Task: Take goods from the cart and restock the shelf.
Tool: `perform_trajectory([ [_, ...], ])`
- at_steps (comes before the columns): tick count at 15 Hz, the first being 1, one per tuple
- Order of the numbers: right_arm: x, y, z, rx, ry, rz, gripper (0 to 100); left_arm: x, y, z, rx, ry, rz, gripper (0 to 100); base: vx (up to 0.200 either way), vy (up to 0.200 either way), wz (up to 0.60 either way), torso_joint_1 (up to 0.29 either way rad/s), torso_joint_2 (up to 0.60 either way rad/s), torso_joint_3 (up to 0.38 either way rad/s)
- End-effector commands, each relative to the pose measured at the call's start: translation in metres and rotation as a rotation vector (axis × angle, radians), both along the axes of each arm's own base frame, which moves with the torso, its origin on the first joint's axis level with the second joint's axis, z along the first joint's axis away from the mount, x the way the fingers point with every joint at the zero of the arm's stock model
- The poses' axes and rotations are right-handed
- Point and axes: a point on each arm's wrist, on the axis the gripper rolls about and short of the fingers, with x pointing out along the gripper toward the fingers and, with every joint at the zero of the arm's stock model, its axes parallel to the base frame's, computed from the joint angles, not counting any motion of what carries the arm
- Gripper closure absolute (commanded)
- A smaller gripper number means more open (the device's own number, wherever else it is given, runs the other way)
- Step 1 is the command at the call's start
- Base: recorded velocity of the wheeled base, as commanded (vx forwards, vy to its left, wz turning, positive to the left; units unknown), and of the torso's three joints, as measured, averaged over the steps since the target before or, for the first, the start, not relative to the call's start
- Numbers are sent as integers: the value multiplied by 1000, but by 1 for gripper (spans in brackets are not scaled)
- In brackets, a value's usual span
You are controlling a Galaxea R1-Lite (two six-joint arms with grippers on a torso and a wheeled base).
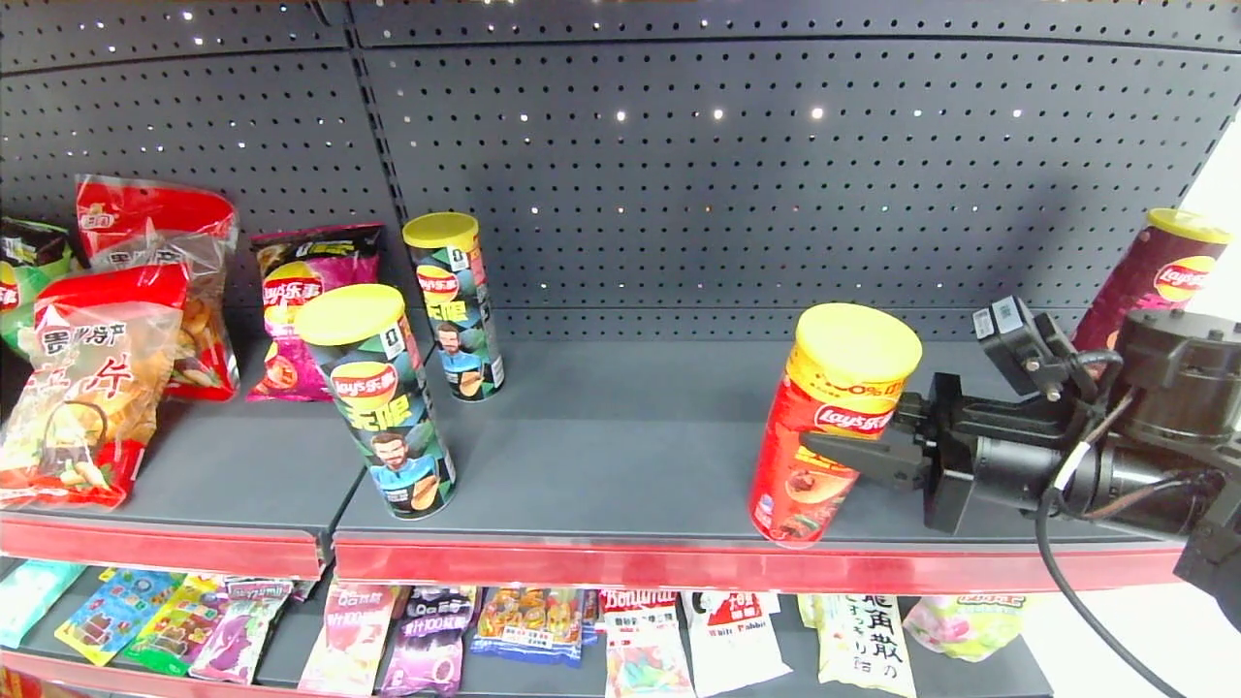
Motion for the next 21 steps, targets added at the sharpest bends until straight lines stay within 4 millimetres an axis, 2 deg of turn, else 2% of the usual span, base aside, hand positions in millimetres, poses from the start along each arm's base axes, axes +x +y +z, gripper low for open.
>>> perform_trajectory([
  [1,1,1,-2,-3,7,1,100,0,0,0,-1,-1,0,100,0,0,0,0,0,0],
  [4,1,1,-3,-6,5,1,100,0,0,0,-1,-2,0,100,0,0,0,0,0,0],
  [5,2,2,-3,-10,-1,1,0,0,0,0,-1,-2,0,100,0,0,0,0,0,0],
  [13,-2,-2,-1,-18,-10,-47,0,-1,0,1,-2,-7,0,100,0,0,0,0,0,0],
  [17,-16,-9,-4,-20,1,-66,0,-1,0,1,-2,-7,0,100,0,0,0,0,0,0],
  [21,-44,-28,-1,-12,-11,-119,0,0,0,1,0,-3,-5,100,0,0,0,0,0,0],
])
